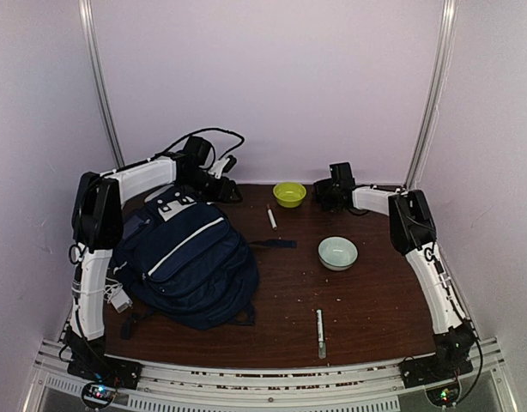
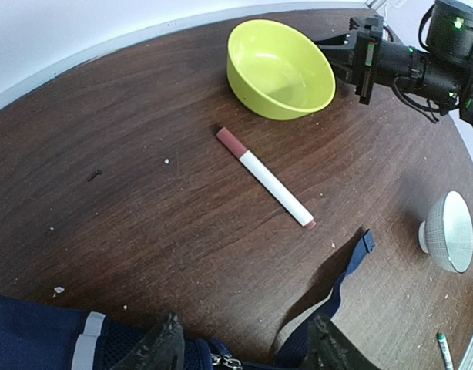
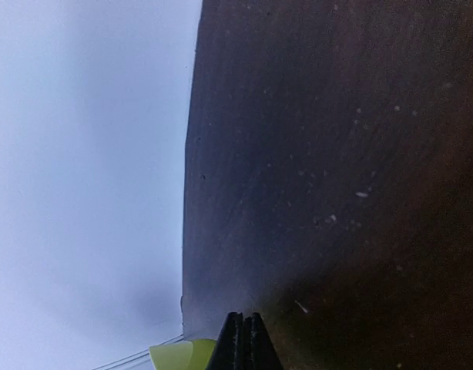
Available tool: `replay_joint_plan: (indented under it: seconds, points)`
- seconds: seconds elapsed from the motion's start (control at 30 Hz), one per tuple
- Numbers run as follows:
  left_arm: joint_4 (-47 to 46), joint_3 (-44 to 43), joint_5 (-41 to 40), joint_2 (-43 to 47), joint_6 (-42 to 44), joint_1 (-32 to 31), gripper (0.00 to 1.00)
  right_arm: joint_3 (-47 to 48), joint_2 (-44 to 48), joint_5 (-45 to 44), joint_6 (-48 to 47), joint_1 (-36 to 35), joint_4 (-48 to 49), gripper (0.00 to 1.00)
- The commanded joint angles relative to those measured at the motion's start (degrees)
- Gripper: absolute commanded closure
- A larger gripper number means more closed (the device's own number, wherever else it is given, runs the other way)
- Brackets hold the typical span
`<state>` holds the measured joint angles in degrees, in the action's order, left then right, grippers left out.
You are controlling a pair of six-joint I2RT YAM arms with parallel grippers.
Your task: Pack the student bag
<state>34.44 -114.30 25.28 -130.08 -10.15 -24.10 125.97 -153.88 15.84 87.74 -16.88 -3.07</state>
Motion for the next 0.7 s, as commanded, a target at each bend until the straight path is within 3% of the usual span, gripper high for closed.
replay_joint_plan:
  seconds: [0.0,0.3,0.67]
  points:
    - [-0.59,-0.20,-0.49,0.53,1.54,-0.17,0.42,5.43,-1.72,0.43,5.23,-0.54,1.25,1.00]
    - [-0.92,-0.28,-0.24,0.45,1.98,-0.20,0.41,13.69,-8.91,7.09,8.81,-2.20,0.66,1.00]
    - [-0.80,0.02,0.02,0.86,2.15,-0.22,0.41,14.07,-7.78,6.84,4.80,-4.82,-3.38,1.00]
